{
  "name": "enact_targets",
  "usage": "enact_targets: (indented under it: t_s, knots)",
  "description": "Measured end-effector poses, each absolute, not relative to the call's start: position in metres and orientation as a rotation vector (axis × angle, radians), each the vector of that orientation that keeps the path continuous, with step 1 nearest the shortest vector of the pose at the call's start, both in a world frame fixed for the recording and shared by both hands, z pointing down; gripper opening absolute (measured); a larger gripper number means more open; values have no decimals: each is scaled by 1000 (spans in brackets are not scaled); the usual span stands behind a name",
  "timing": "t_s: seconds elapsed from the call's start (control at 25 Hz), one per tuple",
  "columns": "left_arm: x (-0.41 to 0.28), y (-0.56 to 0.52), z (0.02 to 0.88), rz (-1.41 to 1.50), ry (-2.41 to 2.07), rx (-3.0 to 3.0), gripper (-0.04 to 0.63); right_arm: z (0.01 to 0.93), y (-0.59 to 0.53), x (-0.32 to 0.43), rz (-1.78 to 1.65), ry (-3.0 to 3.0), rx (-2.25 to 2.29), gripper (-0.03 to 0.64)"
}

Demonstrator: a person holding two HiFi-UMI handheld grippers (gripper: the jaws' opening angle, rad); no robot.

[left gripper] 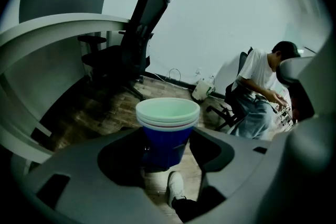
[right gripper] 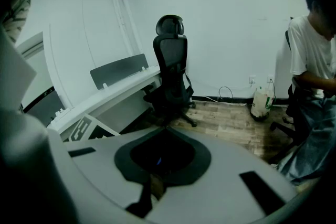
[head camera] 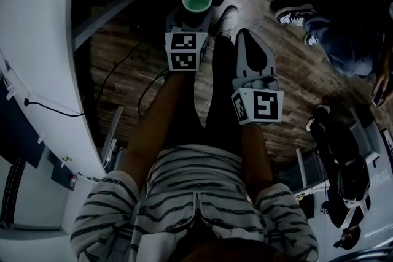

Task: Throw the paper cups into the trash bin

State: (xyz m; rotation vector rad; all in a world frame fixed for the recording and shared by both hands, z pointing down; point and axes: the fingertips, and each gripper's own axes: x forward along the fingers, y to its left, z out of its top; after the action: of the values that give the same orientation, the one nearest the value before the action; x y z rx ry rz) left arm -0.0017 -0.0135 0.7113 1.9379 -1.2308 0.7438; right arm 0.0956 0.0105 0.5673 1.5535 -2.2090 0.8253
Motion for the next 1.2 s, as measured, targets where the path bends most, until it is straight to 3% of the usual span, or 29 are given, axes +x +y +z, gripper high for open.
enact_targets:
  t_s: [1.2]
  knots:
    - [8,-21,815,901,-1114,1820,284,600,27,109,897,-2144,1553,17]
